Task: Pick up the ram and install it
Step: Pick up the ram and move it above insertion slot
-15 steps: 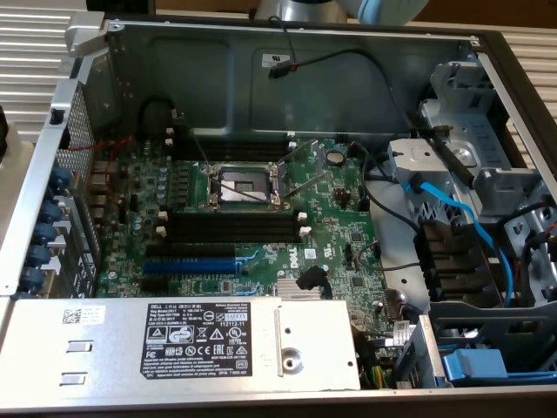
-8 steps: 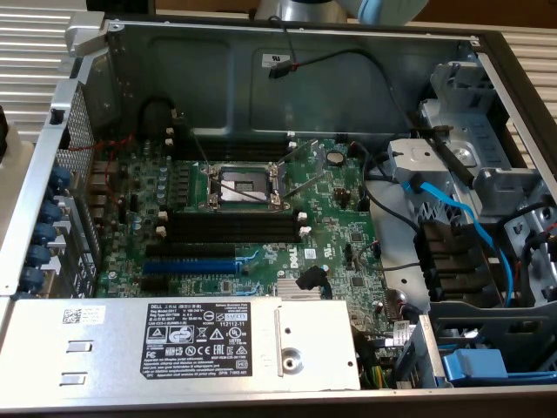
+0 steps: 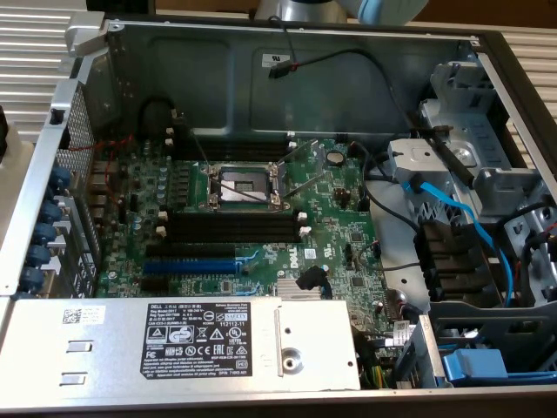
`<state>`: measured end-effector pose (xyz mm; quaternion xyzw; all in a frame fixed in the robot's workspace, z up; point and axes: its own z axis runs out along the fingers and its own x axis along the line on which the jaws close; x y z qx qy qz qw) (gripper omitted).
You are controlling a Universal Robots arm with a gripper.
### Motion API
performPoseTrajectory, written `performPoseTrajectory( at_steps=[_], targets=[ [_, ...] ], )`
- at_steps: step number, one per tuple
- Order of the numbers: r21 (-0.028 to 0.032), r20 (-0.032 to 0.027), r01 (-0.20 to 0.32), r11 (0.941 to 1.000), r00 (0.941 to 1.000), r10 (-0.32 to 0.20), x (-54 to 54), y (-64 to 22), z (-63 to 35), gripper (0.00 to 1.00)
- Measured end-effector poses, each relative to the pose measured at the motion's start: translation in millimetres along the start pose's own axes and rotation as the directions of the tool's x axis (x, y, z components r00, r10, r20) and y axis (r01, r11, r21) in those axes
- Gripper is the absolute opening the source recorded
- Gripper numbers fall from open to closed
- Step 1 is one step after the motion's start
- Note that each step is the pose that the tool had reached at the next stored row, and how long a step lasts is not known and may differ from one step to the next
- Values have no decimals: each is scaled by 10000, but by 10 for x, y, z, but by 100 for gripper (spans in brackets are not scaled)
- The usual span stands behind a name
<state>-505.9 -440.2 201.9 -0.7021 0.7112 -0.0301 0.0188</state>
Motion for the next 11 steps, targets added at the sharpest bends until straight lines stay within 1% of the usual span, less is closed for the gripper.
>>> performPoseTrajectory(
  at_steps=[11],
  targets=[
    [1, 1, 0, 10000, 10000, 0, 0, 0, -7, 12]
  ],
)
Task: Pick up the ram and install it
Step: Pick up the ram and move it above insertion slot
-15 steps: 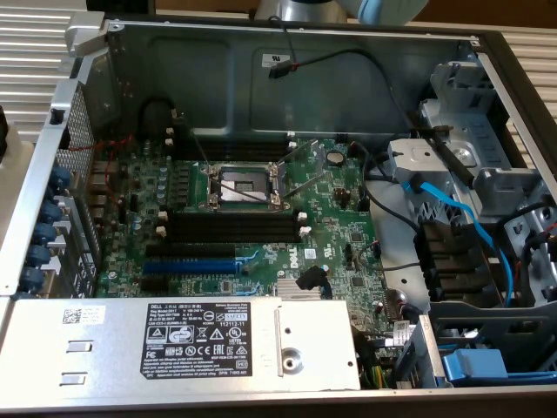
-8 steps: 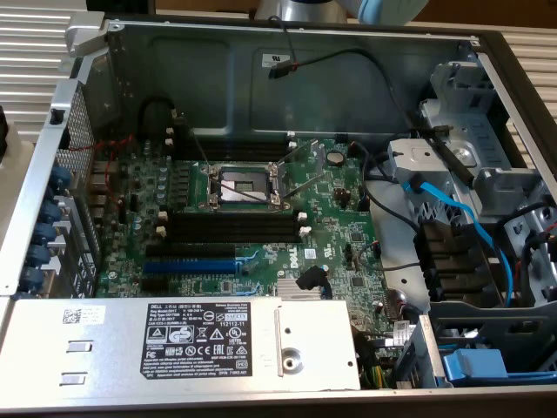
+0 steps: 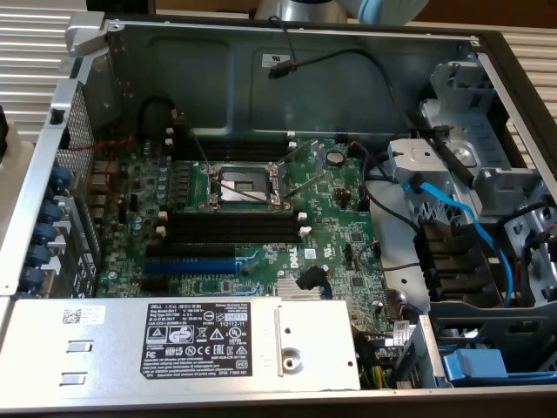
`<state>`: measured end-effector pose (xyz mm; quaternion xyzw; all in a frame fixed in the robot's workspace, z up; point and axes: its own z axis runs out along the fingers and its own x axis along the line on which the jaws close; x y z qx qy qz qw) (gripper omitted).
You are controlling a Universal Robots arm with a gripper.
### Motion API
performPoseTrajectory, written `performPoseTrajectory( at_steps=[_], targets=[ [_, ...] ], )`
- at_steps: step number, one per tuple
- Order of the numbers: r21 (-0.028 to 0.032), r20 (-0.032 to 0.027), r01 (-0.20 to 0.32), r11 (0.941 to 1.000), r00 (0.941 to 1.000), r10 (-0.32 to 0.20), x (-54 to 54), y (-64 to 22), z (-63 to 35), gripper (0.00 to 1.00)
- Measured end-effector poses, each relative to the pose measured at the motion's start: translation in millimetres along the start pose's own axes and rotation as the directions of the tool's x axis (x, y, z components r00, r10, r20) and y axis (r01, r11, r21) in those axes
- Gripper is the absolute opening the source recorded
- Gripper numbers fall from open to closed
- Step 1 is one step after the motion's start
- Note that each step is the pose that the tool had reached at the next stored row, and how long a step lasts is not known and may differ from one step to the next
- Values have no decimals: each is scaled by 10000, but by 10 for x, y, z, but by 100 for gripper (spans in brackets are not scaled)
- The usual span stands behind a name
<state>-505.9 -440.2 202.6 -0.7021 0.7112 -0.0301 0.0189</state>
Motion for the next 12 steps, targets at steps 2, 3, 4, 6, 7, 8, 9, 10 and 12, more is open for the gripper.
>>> performPoseTrajectory(
  at_steps=[2, 3, 4, 6, 7, 8, 9, 10, 12],
  targets=[
    [-2, -1, 0, 10000, 10000, 0, 0, -1, -15, 12],
    [1, 0, 0, 10000, 10000, 0, 0, -2, -22, 12],
    [0, 0, 0, 10000, 10000, 0, 1, -2, -31, 12],
    [-1, -1, 0, 10000, 10000, 0, 1, -4, -56, 12],
    [0, -1, 1, 10000, 10000, -1, 1, -5, -72, 12],
    [0, -2, 1, 10000, 10000, -1, 1, -6, -91, 12],
    [0, -3, 0, 10000, 10000, 0, 2, -8, -109, 12],
    [0, -3, 0, 10000, 10000, 0, 2, -9, -129, 12],
    [0, -4, 0, 10000, 10000, 0, 3, -12, -170, 12]
  ],
)
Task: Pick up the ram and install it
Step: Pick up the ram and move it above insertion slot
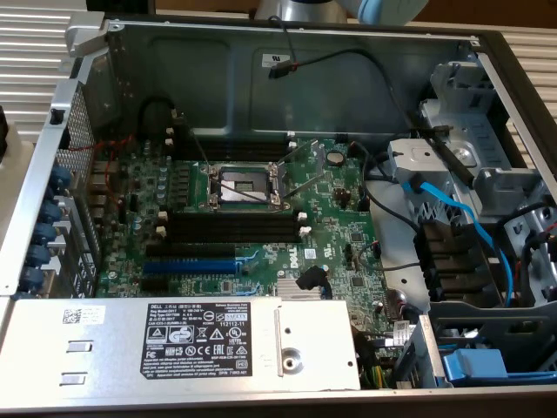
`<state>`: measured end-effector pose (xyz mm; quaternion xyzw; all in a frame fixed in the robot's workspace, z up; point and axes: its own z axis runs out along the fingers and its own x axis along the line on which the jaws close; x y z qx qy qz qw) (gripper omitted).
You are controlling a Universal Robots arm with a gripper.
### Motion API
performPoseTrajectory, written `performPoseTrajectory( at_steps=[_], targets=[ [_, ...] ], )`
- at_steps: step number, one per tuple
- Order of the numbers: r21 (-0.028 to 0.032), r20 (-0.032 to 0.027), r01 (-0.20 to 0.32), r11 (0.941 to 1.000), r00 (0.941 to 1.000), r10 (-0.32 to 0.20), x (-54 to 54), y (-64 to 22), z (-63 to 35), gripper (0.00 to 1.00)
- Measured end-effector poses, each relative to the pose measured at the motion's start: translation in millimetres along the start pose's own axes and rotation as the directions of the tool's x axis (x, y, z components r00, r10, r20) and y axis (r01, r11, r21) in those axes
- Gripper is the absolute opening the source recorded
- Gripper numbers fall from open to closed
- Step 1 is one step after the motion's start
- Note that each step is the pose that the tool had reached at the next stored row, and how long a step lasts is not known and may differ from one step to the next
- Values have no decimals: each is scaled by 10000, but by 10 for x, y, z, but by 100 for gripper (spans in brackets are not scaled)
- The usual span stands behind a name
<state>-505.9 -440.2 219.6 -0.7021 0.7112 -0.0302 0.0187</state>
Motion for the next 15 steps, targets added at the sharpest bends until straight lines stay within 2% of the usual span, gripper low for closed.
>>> performPoseTrajectory(
  at_steps=[5, 9, 15],
  targets=[
    [-1, -1, 0, 10000, 10000, 0, 2, -8, -123, 12],
    [1, -26, 3, 10000, 10000, -3, 3, -17, -236, 12],
    [0, -57, 4, 10000, 10000, -4, 5, -34, -492, 12]
  ],
)
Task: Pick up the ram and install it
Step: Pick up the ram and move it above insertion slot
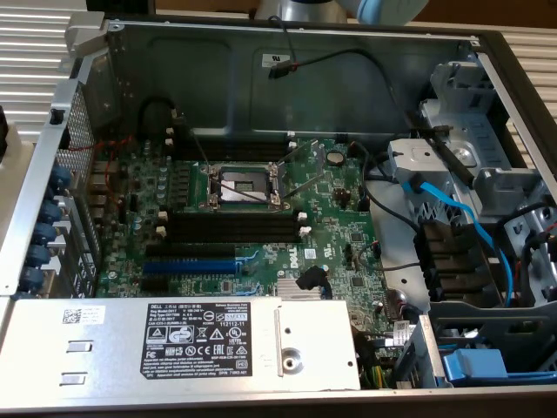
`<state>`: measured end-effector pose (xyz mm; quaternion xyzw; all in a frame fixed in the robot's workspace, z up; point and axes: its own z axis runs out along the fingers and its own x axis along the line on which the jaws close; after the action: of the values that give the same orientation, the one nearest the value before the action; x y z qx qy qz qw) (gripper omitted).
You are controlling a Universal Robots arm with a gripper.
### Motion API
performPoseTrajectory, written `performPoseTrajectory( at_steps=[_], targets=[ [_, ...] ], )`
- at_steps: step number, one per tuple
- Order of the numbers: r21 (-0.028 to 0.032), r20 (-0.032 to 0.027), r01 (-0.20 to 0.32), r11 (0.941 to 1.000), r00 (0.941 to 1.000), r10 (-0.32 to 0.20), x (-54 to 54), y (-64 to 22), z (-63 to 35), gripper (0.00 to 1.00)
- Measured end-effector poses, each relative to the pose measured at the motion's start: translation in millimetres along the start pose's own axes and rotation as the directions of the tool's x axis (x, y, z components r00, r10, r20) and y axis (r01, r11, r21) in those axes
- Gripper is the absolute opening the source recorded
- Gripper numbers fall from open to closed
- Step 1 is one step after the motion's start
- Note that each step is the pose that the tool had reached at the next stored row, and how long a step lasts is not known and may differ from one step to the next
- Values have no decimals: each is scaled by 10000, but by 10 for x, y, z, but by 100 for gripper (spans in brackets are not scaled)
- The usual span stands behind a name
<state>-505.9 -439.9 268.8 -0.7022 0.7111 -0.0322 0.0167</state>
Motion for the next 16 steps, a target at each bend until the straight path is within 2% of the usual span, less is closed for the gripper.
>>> performPoseTrajectory(
  at_steps=[12, 16],
  targets=[
    [2, -59, 4, 10000, 10000, -4, 8, -38, -534, 12],
    [-4, -74, 5, 10000, 10000, -6, 16, -101, -710, 12]
  ],
)
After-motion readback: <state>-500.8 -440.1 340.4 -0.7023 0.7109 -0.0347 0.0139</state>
